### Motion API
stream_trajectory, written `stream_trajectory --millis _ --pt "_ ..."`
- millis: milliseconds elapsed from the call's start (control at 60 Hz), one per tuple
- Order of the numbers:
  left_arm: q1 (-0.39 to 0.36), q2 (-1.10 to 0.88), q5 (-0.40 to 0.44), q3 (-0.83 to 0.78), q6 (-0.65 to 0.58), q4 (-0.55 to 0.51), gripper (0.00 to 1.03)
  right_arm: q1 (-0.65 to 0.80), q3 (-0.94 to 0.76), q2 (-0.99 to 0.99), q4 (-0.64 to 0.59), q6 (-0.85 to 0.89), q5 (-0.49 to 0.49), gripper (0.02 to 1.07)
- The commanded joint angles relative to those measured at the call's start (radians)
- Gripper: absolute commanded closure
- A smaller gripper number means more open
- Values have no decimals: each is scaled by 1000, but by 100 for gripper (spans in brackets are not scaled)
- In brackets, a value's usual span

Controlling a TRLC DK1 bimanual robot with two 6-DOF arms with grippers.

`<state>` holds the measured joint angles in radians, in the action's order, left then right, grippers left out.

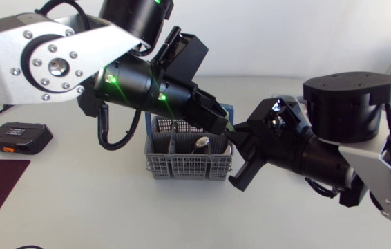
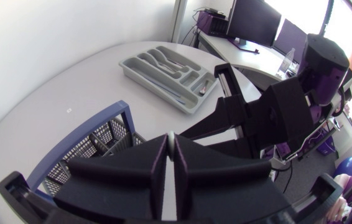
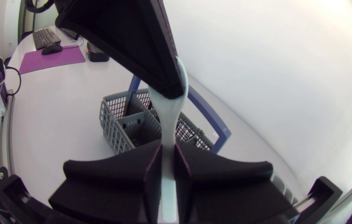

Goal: Unload the cutlery basket into the drawer organizer.

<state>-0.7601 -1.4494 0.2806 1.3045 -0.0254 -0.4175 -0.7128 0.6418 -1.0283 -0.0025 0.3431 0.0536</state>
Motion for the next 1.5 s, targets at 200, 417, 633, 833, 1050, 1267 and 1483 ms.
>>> stream_trajectory --millis 200,417,633,833,1050,1267,1483 --pt "25 -2 11 50 19 13 47 -5 10 -3 -22 -12 -11 101" --pt "71 3 11 114 24 39 24 50 -16 34 -80 19 -90 101" --pt "117 -5 5 139 -34 65 23 254 -42 102 -177 96 -279 101" --pt "134 -45 -35 121 -238 68 23 573 -50 89 -272 303 -520 101" --pt "104 -88 -90 101 -401 68 23 845 -16 -47 -375 590 -663 101" --pt "61 -135 -124 79 -547 46 23 1043 71 -257 -462 869 -716 101" --pt "21 -164 -159 21 -703 40 23 1181 211 -475 -574 1166 -698 101"
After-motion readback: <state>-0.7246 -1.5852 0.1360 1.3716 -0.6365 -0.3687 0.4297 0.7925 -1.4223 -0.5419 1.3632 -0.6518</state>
